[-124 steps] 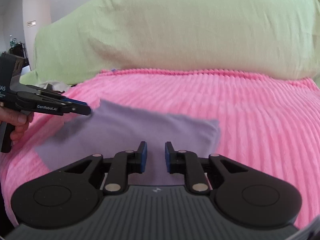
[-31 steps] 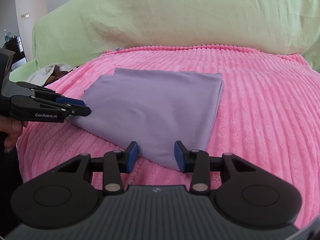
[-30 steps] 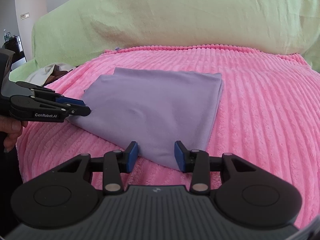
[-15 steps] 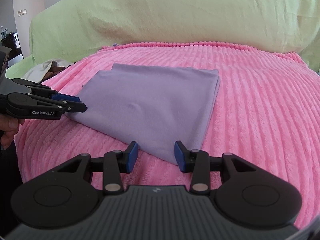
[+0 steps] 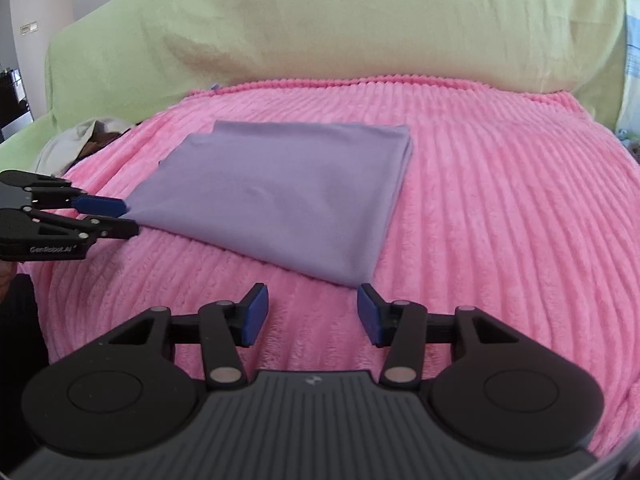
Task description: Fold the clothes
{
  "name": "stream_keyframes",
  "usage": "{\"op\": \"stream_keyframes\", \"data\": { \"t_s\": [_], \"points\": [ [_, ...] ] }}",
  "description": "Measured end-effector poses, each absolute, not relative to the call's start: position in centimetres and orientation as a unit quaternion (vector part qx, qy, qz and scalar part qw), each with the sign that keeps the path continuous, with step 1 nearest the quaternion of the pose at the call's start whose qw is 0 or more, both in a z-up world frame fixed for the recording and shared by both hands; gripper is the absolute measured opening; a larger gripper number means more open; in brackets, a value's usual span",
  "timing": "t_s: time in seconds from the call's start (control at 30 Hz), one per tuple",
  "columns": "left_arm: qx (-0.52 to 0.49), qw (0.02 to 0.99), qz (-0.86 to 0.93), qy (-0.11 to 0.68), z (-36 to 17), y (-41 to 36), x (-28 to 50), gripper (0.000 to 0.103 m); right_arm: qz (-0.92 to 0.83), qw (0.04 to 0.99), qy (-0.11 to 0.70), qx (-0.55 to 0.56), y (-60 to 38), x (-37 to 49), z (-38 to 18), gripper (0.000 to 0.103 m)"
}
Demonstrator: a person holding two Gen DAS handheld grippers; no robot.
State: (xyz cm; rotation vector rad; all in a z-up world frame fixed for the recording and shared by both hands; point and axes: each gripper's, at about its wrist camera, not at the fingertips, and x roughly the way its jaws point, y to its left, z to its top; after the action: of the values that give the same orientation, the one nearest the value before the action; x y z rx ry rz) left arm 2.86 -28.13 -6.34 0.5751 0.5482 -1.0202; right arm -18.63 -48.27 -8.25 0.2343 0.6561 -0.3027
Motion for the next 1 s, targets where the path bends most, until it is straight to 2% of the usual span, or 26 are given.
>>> {"op": "stream_keyframes", "data": {
  "t_s": [0.43,0.63,0.87,1.0],
  "points": [
    [0.284,0.795,-0.476,0.247,-6.2,-29.0,2.0,0.045,-0.149,0.924,0.313,0.160,-48.7,-18.2,-8.6,0.045],
    [0.259,0.783,-0.510,0.243,-4.0,-30.3,2.4,0.046,-0.172,0.925,0.258,0.219,-50.9,-19.7,-8.0,0.045],
    [0.247,0.745,-0.576,0.228,-1.7,-37.7,4.4,0.046,-0.160,0.908,0.199,0.331,-53.8,-20.7,-9.7,0.041],
    [0.264,0.715,-0.611,0.213,-1.7,-43.1,5.2,0.047,-0.151,0.908,0.185,0.345,-54.6,-20.6,-10.2,0.038]
  ]
}}
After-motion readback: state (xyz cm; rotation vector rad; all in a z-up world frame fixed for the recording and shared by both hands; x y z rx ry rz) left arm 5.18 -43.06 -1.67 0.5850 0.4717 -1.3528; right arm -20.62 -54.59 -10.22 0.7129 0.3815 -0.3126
